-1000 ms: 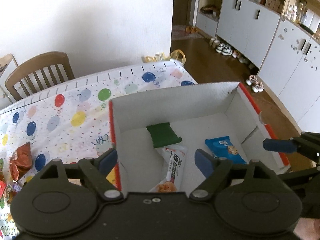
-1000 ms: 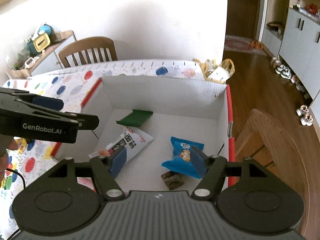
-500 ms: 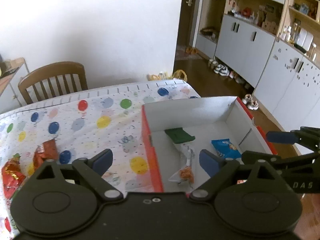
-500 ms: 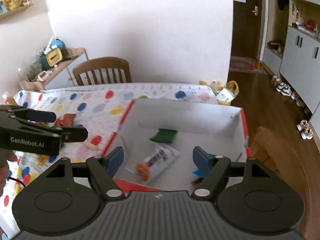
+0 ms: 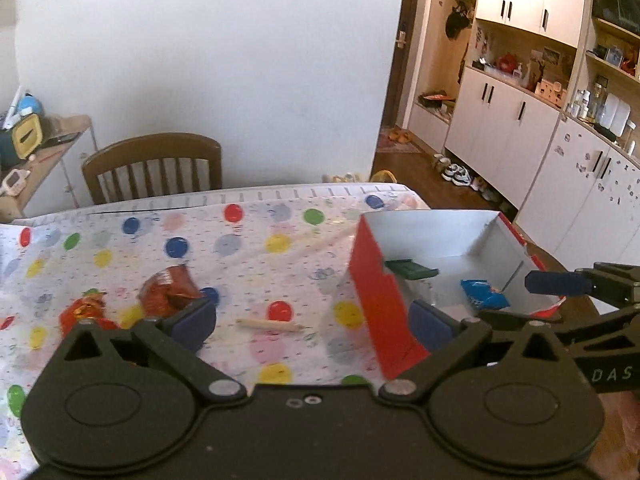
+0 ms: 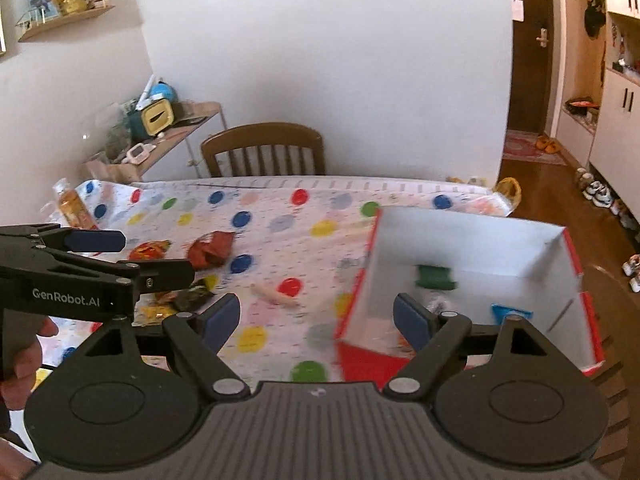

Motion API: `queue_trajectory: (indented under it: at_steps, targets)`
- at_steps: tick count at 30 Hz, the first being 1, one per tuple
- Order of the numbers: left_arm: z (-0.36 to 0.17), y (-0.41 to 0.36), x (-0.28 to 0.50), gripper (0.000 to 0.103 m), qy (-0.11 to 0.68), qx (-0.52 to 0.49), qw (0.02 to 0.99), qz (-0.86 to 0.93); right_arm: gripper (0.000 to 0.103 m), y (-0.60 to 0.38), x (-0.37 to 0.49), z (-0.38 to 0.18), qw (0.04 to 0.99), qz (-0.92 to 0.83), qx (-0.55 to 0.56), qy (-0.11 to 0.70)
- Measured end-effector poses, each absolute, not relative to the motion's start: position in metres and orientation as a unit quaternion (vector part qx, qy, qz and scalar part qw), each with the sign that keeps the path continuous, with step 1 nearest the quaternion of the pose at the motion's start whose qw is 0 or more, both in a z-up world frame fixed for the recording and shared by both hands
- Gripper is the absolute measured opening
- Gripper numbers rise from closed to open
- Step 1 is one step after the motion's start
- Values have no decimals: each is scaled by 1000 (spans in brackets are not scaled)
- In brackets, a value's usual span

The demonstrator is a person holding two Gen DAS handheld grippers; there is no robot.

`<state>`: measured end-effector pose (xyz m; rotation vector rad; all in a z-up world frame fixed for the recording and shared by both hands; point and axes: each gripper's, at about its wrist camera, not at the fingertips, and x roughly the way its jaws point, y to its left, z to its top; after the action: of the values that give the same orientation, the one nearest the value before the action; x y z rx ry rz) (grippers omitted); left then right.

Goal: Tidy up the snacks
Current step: 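Move both tools back from the box toward the snack pile, then grasp the red chip bag with the left tool while the right tool grasps the yellow M&M's bag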

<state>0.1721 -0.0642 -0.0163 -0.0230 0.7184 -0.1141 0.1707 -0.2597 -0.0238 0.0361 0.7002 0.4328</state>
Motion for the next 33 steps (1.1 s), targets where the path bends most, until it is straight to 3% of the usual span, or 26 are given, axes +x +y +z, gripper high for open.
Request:
queue_trajectory:
  at_steps: [15, 33]
  targets:
    - [-24, 46, 149, 102, 330, -18, 944, 11, 84, -158, 155, -36, 905, 234, -3, 355]
    - [-69, 169, 200, 102, 378, -97, 914, 112, 84, -54, 174, -97, 880, 274, -42, 386]
